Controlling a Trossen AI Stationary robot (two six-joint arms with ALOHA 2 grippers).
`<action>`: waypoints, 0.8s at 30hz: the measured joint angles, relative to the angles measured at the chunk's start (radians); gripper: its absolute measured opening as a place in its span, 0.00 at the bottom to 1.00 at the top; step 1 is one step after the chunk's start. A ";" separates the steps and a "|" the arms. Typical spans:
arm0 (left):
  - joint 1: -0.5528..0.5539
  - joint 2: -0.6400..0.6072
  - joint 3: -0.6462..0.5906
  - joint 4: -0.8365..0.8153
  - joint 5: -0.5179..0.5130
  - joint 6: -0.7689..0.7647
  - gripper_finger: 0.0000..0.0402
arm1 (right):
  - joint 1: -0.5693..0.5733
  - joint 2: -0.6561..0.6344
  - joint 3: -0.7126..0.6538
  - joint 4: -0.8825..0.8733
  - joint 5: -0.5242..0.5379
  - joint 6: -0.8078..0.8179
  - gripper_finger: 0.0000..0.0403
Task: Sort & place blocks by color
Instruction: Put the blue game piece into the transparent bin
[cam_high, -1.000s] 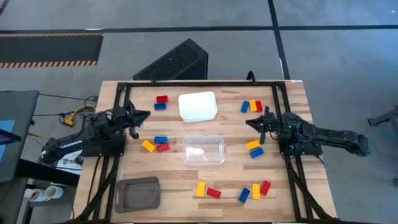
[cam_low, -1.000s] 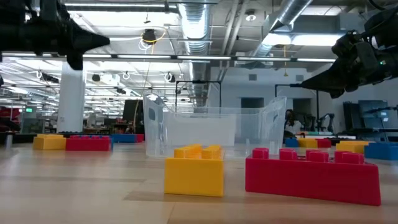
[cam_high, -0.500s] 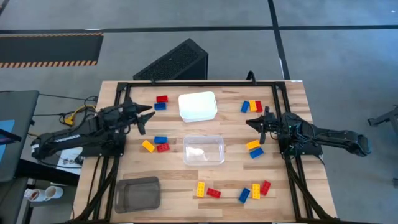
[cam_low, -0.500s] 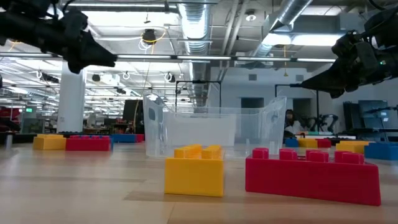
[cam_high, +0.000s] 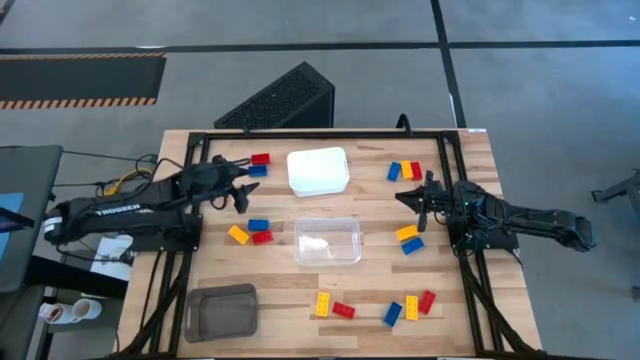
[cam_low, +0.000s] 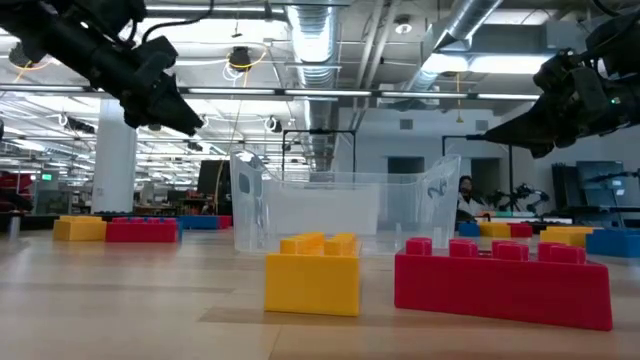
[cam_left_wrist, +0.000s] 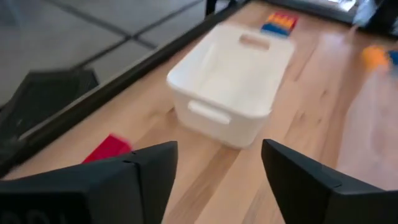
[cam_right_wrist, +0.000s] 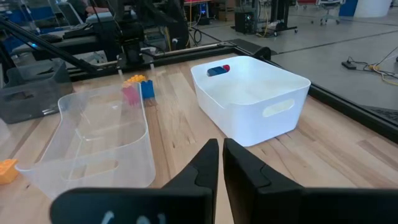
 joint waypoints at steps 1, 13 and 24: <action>0.009 0.016 0.011 -0.023 0.000 0.000 0.59 | 0.000 0.000 0.000 0.000 0.000 0.000 0.12; 0.175 0.225 0.109 -0.142 0.002 0.080 0.72 | 0.000 0.000 0.000 0.000 0.000 0.000 0.12; 0.292 0.444 0.170 -0.070 0.189 0.217 0.72 | 0.000 0.000 0.000 0.000 0.000 0.000 0.12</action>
